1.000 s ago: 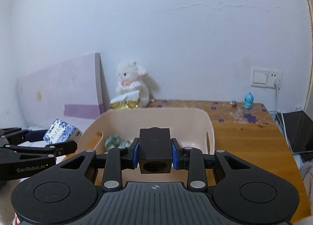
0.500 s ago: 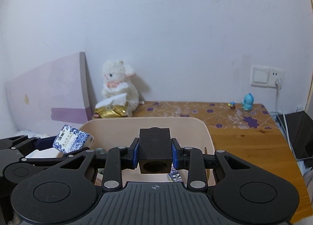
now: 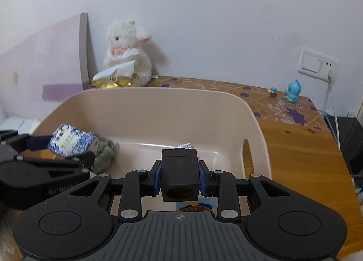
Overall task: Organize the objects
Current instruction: 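Carry both items into the beige basket and open both tools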
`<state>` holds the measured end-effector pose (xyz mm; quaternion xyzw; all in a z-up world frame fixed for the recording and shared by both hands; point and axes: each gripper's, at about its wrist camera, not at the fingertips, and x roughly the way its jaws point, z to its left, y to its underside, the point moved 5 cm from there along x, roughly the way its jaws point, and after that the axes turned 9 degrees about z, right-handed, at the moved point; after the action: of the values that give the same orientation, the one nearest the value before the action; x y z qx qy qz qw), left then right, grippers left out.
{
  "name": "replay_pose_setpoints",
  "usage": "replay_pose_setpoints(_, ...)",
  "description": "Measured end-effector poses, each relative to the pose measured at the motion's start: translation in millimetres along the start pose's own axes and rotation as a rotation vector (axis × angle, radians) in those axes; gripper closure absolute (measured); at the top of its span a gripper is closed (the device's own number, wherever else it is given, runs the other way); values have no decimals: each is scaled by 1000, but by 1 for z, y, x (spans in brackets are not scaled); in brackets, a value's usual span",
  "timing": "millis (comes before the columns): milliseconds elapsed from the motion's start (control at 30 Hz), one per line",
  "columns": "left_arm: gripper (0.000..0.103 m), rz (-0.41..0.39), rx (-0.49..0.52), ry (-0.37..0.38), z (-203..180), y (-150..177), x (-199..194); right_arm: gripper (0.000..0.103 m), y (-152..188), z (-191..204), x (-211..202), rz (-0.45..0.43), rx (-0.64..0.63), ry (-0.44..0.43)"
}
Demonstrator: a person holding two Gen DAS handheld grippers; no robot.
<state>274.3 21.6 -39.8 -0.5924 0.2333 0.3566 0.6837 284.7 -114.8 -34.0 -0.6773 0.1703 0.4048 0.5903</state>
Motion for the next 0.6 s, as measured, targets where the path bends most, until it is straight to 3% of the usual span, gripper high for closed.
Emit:
replay_pose_setpoints(67,38,10,-6,-8,2,1,2,72,2,3,1,5,-9,-3)
replay_pose_setpoints(167,37,1,-5,-15,5,4,-3,54,4,3,-4,-2,10,-18)
replay_pose_setpoints(200,35,-9,-5,-18,7,4,-8,47,4,2,-7,-4,19,-25)
replay_pose_setpoints(300,20,-60,-16,-24,14,5,-26,39,4,1,-20,-35,26,-20)
replay_pose_setpoints(400,19,-89,-28,-22,21,5,-44,29,5,1,-36,-61,23,-20)
replay_pose_setpoints(600,12,-136,-30,-21,25,10,-79,23,13,0,-70,-103,15,-26)
